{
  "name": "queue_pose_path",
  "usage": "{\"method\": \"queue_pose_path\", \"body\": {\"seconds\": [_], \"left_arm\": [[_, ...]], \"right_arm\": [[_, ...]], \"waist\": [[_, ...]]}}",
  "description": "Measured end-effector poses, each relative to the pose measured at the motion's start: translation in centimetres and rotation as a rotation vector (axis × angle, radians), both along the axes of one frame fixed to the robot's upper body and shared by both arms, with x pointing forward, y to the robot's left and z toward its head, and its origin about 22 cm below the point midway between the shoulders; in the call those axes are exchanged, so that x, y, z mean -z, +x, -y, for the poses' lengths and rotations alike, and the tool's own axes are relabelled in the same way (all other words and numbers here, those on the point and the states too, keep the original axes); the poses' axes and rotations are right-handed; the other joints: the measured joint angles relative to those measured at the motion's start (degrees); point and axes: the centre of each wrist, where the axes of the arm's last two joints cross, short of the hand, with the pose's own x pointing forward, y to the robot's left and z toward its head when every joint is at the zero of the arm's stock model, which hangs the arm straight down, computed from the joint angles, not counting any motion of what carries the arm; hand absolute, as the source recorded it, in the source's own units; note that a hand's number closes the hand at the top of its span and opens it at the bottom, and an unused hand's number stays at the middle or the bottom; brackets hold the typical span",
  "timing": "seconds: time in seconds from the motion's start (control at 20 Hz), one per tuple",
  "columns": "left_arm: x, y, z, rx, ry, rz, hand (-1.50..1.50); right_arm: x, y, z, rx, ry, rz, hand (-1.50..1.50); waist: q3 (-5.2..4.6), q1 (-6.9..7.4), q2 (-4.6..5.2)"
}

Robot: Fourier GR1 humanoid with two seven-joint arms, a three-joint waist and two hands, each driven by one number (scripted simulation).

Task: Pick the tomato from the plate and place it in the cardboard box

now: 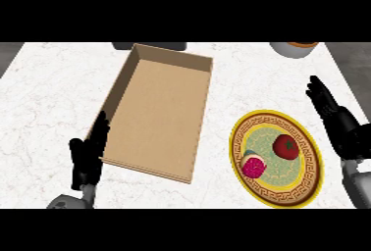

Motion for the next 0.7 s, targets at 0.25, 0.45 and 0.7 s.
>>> {"method": "queue_pose_path", "body": {"seconds": [0.25, 0.45, 0.7], "left_arm": [[-1.8, 0.6, -5.1, -0.029, 0.166, 0.032, 0.00], [-3.0, 0.8, -8.5, -0.049, 0.304, 0.048, 0.00], [-3.9, 0.3, -12.2, -0.060, 0.390, 0.033, 0.00]], "right_arm": [[0.8, -1.3, 1.6, 0.041, 0.109, 0.022, -1.50], [0.3, -2.5, 4.8, 0.007, -0.232, 0.036, -1.50], [6.2, -6.7, 6.5, 0.041, -0.152, 0.069, -1.50]], "waist": [[1.63, 0.14, -0.22], [1.51, 0.65, -0.04], [2.06, 0.35, 0.04]]}}
